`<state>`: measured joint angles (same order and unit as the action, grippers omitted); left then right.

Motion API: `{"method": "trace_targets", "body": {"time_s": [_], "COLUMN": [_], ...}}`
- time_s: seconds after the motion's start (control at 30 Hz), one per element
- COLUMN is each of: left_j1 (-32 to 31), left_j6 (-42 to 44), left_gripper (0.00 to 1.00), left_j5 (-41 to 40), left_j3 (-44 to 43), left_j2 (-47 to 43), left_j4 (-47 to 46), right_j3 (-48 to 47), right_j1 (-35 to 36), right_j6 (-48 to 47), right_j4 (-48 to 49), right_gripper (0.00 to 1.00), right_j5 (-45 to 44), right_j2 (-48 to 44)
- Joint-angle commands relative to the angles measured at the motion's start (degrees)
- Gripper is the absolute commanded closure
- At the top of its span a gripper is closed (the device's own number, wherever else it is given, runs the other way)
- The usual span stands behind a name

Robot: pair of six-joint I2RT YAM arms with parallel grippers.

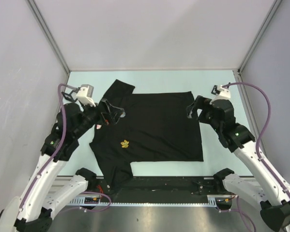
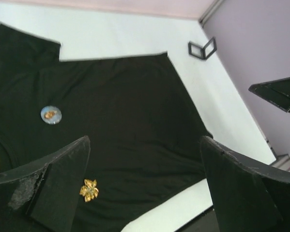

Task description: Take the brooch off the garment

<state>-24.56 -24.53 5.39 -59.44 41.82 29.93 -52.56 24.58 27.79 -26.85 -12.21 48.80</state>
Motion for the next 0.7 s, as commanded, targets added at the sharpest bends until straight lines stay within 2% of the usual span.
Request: {"method": "trace_targets", "body": {"time_s": [0.0, 0.1, 0.17, 0.33, 0.37, 0.47, 0.53, 0.6, 0.63, 0.67], "left_j1": [0.4, 0.4, 0.4, 0.4, 0.4, 0.4, 0.3, 0.3, 0.3, 0.3], "left_j6": [-2.2, -2.2, -1.8, -3.4, -3.8, -6.6, -9.8, -13.2, -16.6, -17.7], "left_gripper": [0.00, 0.00, 0.07, 0.14, 0.21, 0.28, 0.31, 0.34, 0.36, 0.43], "left_j5": [3.2, 5.2, 6.0, 4.6, 3.0, -0.6, -2.5, -5.3, -5.3, -5.3], "left_j3": [2.0, 4.2, 6.3, 12.8, 14.3, 19.3, 20.9, 23.1, 24.3, 26.8], "left_j2": [3.5, 5.9, 7.4, 8.6, 8.5, 4.9, 1.6, -2.9, -4.0, -5.2], "left_j4": [0.9, 1.5, 2.0, 2.0, 2.6, 2.2, 1.4, 1.0, -0.2, -1.4], "right_j3": [-2.5, -2.6, -2.8, -2.8, -2.8, -2.8, -2.8, -3.0, -3.2, -3.3], "right_j1": [4.1, 9.0, 11.9, 22.5, 23.7, 28.6, 31.6, 33.4, 35.3, 36.1], "right_j6": [3.3, 3.8, 3.7, 3.9, 4.3, 4.9, 4.6, 2.3, 1.5, -0.4], "right_j4": [2.8, 6.4, 8.5, 18.7, 21.8, 28.9, 31.7, 35.2, 35.9, 37.5], "right_gripper": [0.00, 0.00, 0.00, 0.00, 0.00, 0.00, 0.04, 0.13, 0.14, 0.16], "right_j5": [-0.6, 0.9, 2.9, 5.6, 6.5, 8.8, 9.0, 8.5, 7.8, 6.9], "right_j2": [3.4, 8.8, 12.1, 23.3, 25.3, 32.5, 37.2, 39.9, 41.9, 42.9]}}
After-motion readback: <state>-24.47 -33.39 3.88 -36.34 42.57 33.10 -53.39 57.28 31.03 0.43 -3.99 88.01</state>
